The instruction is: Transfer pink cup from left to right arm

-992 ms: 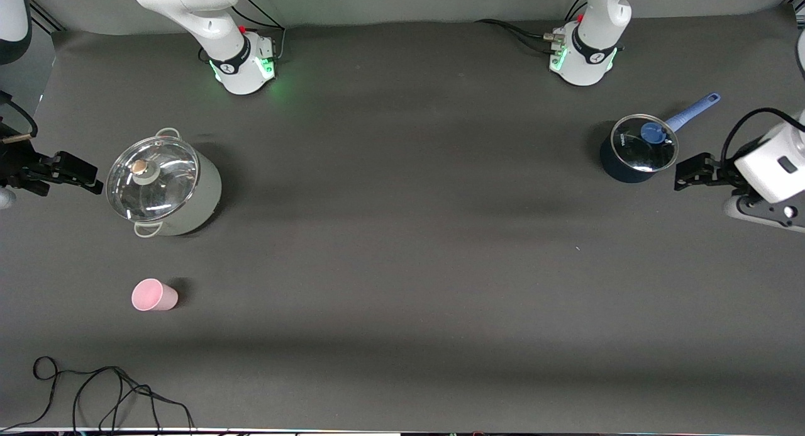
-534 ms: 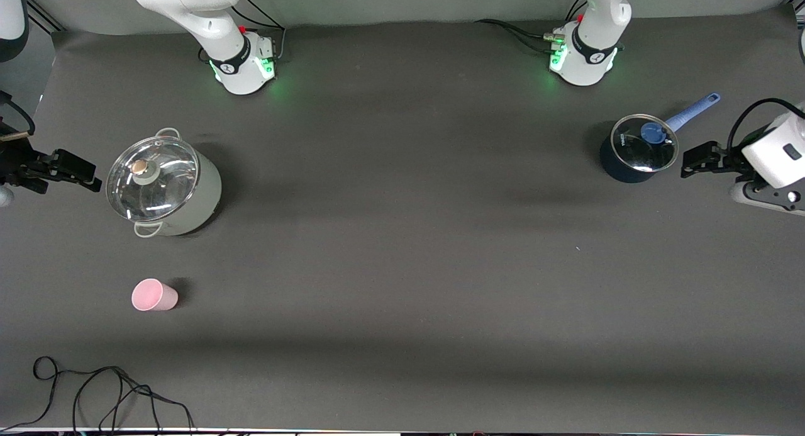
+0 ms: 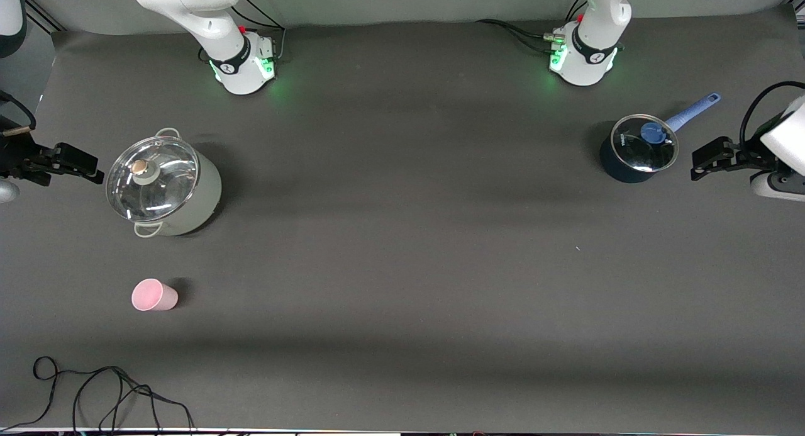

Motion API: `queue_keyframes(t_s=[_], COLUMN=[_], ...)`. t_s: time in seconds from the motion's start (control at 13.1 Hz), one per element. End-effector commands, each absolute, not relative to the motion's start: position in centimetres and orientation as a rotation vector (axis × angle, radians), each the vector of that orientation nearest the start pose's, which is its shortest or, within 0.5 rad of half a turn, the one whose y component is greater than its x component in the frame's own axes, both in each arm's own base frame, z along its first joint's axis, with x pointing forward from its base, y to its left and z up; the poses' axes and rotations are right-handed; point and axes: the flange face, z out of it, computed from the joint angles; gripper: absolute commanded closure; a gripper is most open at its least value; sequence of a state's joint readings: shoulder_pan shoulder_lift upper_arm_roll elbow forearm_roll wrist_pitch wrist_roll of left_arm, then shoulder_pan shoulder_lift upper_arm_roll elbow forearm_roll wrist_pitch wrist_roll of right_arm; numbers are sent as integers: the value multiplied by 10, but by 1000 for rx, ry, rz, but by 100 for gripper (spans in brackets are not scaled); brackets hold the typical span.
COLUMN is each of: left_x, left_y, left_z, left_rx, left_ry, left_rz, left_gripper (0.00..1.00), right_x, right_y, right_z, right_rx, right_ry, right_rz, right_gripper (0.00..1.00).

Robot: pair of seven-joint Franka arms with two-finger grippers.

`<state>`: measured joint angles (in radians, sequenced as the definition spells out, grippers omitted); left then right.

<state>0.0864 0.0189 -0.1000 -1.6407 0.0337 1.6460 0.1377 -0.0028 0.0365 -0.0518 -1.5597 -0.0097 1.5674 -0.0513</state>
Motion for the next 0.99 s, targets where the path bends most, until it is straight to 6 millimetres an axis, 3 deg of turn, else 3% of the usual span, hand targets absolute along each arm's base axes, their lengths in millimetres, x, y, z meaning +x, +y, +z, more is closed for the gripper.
queue_keyframes(t_s=[0.0,0.23,0.53,0.92], left_x=[559,562,577,577], left_y=[-2,1,-1,1], left_z=[584,579,586,583], left_rx=[-3059,-3075,-3107,-3154], left_ry=[189,180,181,162], left_rz=[122,132,90,100], left_gripper=[0,0,0,0], right_x=[559,560,560,562], right_y=[-29,-27,-26,-27], right_z=[614,614,614,612], right_rx=[-3133,-3093,-3093,-3102], right_ry=[-10,-2,-6,-6], right_rz=[40,29,26,27], right_gripper=[0,0,0,0])
